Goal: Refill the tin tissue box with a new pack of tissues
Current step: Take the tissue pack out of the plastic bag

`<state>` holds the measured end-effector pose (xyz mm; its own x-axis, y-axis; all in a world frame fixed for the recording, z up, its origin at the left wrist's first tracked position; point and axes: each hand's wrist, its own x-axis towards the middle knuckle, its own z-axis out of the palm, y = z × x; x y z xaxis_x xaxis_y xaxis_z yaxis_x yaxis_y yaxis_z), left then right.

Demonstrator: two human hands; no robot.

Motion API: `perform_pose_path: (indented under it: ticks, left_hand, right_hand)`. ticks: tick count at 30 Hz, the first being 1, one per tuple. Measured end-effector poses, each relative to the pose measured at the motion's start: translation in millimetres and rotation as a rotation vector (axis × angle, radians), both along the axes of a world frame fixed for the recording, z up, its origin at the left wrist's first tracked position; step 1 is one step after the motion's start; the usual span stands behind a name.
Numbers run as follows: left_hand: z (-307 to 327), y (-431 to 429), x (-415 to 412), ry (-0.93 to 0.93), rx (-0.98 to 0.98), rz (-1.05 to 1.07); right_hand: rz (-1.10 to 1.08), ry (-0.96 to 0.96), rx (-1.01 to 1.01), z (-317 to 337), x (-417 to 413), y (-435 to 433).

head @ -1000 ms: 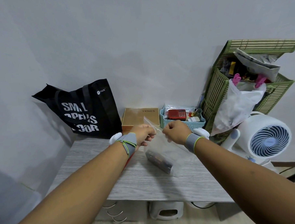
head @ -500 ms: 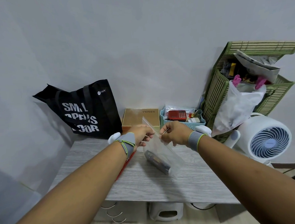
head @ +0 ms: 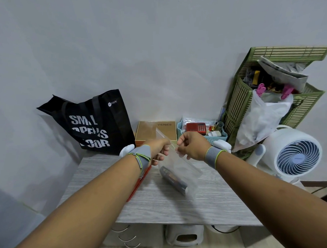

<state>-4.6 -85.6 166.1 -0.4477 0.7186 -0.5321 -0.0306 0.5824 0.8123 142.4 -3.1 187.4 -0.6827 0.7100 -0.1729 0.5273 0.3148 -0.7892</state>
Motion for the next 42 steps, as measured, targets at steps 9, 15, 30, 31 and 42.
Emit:
perform_pose_path:
  ticks: [9,15,30,31,42]
  left_hand:
    - [0.2,-2.4,1.4,0.098,0.084,0.011]
    - [1.3,-2.8,3.5,0.089,0.097,0.017]
    - [2.1,-7.8,-12.7,0.076,0.131,0.099]
    - [1.5,-8.0,-13.0,0.076,0.129,0.101]
    - [1.2,-12.5,-1.9,0.063,0.004,-0.048]
  right_hand:
    - [0.044,-0.052,0.104,0.0,3.4,-0.3]
    - [0.086,-0.16,0.164,1.7,2.6,-2.3]
    - [0.263,-0.172,0.057,-6.7,16.5,-2.6]
    - [0.281,-0.166,0.095,-7.4,16.7,-2.8]
    - [0.203,-0.046,0.229,-7.6,11.9,-5.6]
